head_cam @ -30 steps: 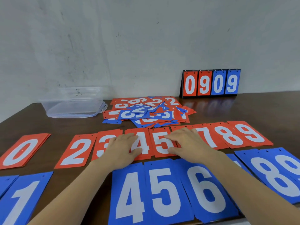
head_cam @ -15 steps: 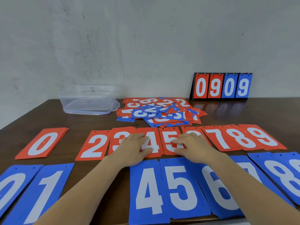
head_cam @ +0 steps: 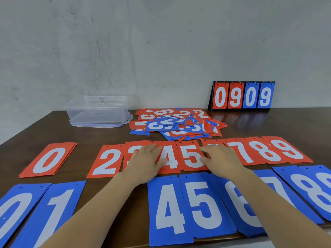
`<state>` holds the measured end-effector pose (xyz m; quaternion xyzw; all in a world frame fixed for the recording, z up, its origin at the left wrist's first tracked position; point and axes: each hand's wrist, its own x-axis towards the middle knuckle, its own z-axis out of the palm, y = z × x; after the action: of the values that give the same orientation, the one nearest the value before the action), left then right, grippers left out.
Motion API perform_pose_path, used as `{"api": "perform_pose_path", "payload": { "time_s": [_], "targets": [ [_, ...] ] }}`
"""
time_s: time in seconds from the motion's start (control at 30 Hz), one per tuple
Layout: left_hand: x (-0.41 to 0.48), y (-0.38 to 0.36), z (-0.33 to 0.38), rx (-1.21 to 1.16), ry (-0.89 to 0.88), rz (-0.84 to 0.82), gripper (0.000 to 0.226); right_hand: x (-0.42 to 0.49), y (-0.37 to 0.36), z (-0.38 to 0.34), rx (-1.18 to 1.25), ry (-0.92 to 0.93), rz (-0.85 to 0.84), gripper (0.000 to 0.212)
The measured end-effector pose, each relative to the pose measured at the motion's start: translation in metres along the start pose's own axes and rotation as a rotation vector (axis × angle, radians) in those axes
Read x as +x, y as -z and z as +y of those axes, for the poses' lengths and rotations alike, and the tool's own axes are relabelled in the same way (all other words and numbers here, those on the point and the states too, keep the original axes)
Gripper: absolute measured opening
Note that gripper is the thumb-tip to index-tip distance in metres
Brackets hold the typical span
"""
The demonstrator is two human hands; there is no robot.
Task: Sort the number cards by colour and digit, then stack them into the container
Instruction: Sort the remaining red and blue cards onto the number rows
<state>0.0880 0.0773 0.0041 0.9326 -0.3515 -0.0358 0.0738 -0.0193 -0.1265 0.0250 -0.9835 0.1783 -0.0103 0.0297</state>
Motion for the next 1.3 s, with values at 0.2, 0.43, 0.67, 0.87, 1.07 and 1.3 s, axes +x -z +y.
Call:
{"api": "perform_pose_path", "payload": {
  "time_s": [0.2,0.43,0.67,0.87,1.07,1.3],
  "targets": [
    [-0.006,-0.002,-0.018,0.077,0.025,-0.063,0.057,0.002,-0.009,0.020,-0.105,-0.101,-0.010,0.013],
    [-0.007,-0.005,-0.023,0.091,0.013,-0.058,0.054,-0.002,-0.011,0.021,-0.044,-0.107,-0.013,0.017],
    [-0.008,-0.004,-0.021,0.077,-0.004,-0.044,0.055,-0.002,-0.007,0.009,-0.048,-0.081,0.091,0.011],
    [0.007,0.016,-0.015,0.044,-0.021,0.060,0.054,0.010,0.009,-0.001,0.016,-0.020,0.159,0.026],
    [0.062,0.027,-0.005,0.013,-0.024,0.174,0.052,0.054,0.023,0.003,0.038,-0.036,0.154,0.043],
    [0.130,0.034,-0.009,-0.020,0.069,0.147,0.069,0.141,0.018,0.018,0.089,0.027,0.128,0.044]
  ]
}}
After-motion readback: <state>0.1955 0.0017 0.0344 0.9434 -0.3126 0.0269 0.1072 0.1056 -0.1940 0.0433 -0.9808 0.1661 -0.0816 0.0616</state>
